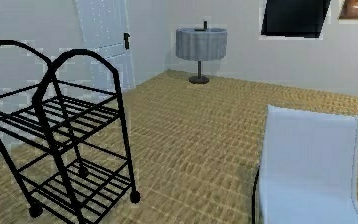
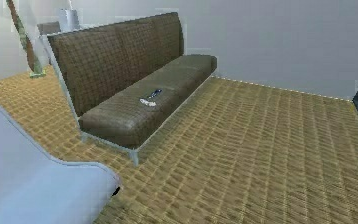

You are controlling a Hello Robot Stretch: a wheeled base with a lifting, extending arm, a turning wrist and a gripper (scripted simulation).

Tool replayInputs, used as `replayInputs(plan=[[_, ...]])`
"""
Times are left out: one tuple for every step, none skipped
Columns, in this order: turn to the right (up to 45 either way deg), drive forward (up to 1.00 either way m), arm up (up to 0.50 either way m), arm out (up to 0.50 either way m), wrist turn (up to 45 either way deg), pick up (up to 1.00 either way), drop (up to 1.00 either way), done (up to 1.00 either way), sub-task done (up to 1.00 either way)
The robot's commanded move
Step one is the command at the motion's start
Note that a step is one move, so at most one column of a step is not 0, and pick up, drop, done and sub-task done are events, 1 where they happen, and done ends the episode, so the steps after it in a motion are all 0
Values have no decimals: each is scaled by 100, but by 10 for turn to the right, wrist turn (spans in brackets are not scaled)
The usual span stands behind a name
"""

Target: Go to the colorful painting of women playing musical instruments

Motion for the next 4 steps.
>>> replayInputs(plan=[[0,100,0,0,0,0,0,0,0],[270,0,0,0,0,0,0,0,0],[0,55,0,0,0,0,0,0,0],[0,100,0,0,0,0,0,0,0]])
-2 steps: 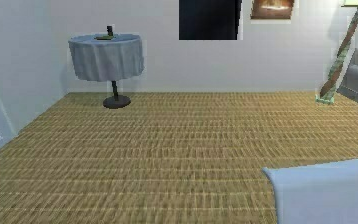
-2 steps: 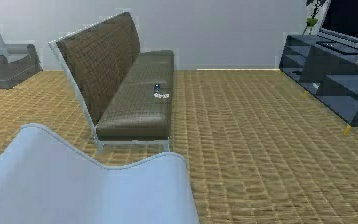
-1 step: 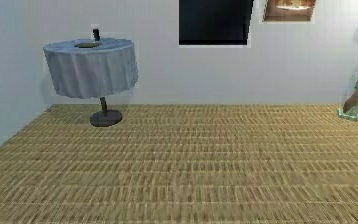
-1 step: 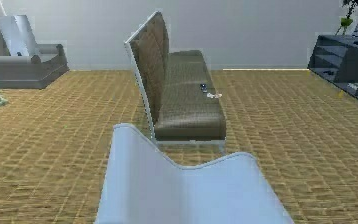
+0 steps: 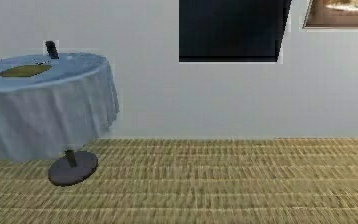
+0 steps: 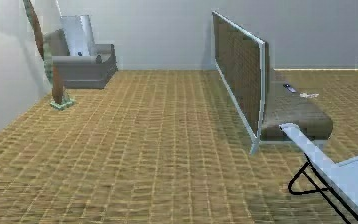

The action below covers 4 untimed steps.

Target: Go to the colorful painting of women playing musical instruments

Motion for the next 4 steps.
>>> replayInputs(plan=[[0,100,0,0,0,0,0,0,0],[30,0,0,0,0,0,0,0,0],[0,20,0,0,0,0,0,0,0],[240,0,0,0,0,0,0,0,0]])
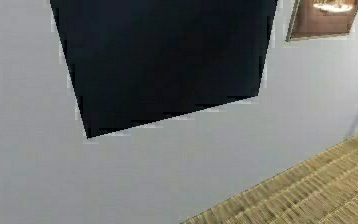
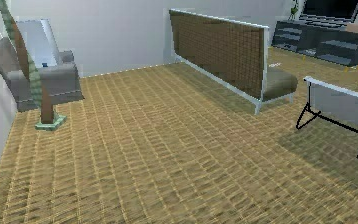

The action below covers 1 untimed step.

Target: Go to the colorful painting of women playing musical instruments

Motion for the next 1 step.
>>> replayInputs(plan=[[0,0,0,0,0,0,0,100,0]])
